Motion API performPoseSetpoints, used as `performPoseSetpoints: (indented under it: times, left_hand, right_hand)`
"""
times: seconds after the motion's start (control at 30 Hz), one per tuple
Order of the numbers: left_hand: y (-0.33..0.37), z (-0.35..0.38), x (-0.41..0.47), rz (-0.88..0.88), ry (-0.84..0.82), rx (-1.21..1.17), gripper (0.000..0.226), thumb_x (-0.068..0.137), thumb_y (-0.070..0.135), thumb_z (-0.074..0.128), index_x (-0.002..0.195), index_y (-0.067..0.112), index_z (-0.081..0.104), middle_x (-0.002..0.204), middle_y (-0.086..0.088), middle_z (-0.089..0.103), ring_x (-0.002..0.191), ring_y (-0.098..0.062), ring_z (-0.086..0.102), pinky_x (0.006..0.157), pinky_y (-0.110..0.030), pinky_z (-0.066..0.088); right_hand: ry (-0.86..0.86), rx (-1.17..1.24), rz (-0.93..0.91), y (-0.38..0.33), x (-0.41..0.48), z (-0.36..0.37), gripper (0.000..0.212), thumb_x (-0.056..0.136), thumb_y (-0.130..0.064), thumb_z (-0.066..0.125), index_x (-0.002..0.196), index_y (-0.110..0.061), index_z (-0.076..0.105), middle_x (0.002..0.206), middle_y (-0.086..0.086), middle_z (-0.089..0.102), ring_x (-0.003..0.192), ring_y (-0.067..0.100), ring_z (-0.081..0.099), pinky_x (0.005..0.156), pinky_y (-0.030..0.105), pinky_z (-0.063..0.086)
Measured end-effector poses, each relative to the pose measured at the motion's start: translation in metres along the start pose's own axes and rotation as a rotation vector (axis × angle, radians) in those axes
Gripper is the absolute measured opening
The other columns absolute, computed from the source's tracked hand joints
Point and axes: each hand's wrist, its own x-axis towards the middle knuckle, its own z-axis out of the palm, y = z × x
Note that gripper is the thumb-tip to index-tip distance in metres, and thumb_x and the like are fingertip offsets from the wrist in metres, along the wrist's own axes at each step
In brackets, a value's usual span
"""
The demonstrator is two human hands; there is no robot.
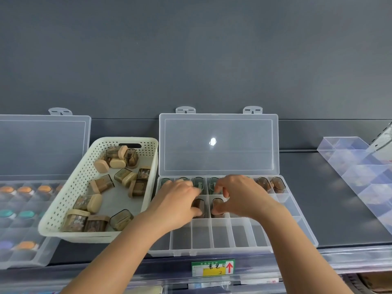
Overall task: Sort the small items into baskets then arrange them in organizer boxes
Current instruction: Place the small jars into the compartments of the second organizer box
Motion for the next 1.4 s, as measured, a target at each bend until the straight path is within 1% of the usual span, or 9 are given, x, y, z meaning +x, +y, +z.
performPoseSetpoints:
  times: [0.17, 0.37, 0.53, 0.63, 0.87, 1.1, 1.27, 1.33, 1.4]
  left_hand:
    - [-0.031, -0.023, -0.006, -0.131, 0.15, -0.097, 0.039, 0.09, 0.041, 0.059, 0.126, 0.027, 0.058, 0.084, 0.015, 0.045, 0.083, -0.007, 0.046, 0.074, -0.023, 0.036]
    - [-0.103, -0.038, -0.022, -0.41, 0.205, -0.039, 0.031, 0.091, 0.034, 0.059, 0.12, 0.023, 0.063, 0.103, 0.006, 0.056, 0.094, -0.012, 0.053, 0.081, -0.031, 0.046]
    - [-0.157, -0.032, -0.029, -0.582, 0.091, 0.109, 0.028, 0.094, 0.025, 0.053, 0.116, 0.012, 0.063, 0.12, -0.005, 0.053, 0.112, -0.023, 0.049, 0.094, -0.037, 0.044]
    - [-0.178, -0.026, -0.027, -0.595, 0.1, 0.123, 0.024, 0.09, 0.009, 0.051, 0.113, 0.007, 0.057, 0.12, -0.007, 0.052, 0.112, -0.023, 0.048, 0.092, -0.033, 0.043]
    - [-0.2, -0.013, -0.01, -0.506, 0.177, 0.048, 0.062, 0.088, 0.002, 0.053, 0.145, 0.005, 0.029, 0.136, -0.013, 0.05, 0.126, -0.024, 0.046, 0.106, -0.03, 0.034]
    - [-0.202, -0.015, -0.011, -0.605, 0.289, -0.197, 0.071, 0.084, -0.005, 0.056, 0.143, 0.019, 0.025, 0.12, -0.006, 0.061, 0.101, -0.022, 0.061, 0.078, -0.03, 0.049]
    - [-0.209, -0.016, -0.012, -0.586, 0.243, -0.09, 0.089, 0.085, -0.006, 0.056, 0.152, 0.016, 0.003, 0.119, -0.01, 0.058, 0.087, -0.015, 0.056, 0.072, -0.022, 0.044]
    - [-0.208, -0.014, -0.01, -0.55, 0.173, -0.047, 0.082, 0.086, -0.003, 0.055, 0.152, 0.011, 0.009, 0.114, -0.011, 0.059, 0.088, -0.016, 0.054, 0.076, -0.026, 0.049]
    - [-0.21, -0.011, -0.008, -0.516, 0.129, -0.026, 0.069, 0.088, 0.005, 0.059, 0.148, 0.007, 0.025, 0.125, -0.012, 0.054, 0.107, -0.021, 0.054, 0.093, -0.03, 0.046]
  right_hand:
    - [0.156, 0.045, -0.15, -0.035, 0.024, -0.011, 0.031, 0.081, -0.04, 0.07, 0.105, -0.022, 0.064, 0.095, -0.005, 0.061, 0.079, 0.012, 0.053, 0.071, 0.025, 0.046]
    - [0.234, 0.064, -0.35, -0.095, 0.072, -0.01, 0.033, 0.086, -0.039, 0.064, 0.113, -0.02, 0.064, 0.108, -0.001, 0.062, 0.099, 0.017, 0.056, 0.084, 0.032, 0.05]
    - [0.127, -0.094, -0.398, -0.132, 0.12, 0.002, 0.038, 0.089, -0.037, 0.057, 0.122, -0.017, 0.06, 0.123, 0.005, 0.059, 0.121, 0.025, 0.045, 0.097, 0.041, 0.045]
    - [0.048, -0.164, -0.375, -0.148, 0.145, 0.013, 0.038, 0.09, -0.034, 0.055, 0.122, -0.014, 0.056, 0.125, 0.007, 0.055, 0.122, 0.029, 0.043, 0.099, 0.043, 0.043]
    - [0.04, -0.115, -0.393, -0.173, 0.188, 0.029, 0.05, 0.086, -0.018, 0.058, 0.134, -0.018, 0.044, 0.135, 0.003, 0.05, 0.124, 0.026, 0.042, 0.098, 0.041, 0.043]
    - [0.05, -0.261, -0.278, -0.172, 0.202, 0.036, 0.053, 0.084, -0.048, 0.063, 0.125, -0.016, 0.054, 0.121, 0.006, 0.053, 0.116, 0.026, 0.047, 0.094, 0.04, 0.047]
    - [0.133, -0.056, -0.244, -0.169, 0.197, 0.025, 0.042, 0.074, -0.038, 0.068, 0.11, -0.016, 0.061, 0.103, 0.003, 0.059, 0.097, 0.024, 0.057, 0.079, 0.035, 0.052]
    - [0.161, 0.073, -0.221, -0.166, 0.194, 0.02, 0.045, 0.075, -0.031, 0.069, 0.116, -0.017, 0.059, 0.105, 0.003, 0.058, 0.097, 0.024, 0.058, 0.079, 0.034, 0.051]
    - [0.167, 0.137, -0.207, -0.161, 0.191, 0.016, 0.052, 0.077, -0.024, 0.068, 0.125, -0.018, 0.051, 0.111, 0.003, 0.059, 0.099, 0.024, 0.057, 0.079, 0.032, 0.05]
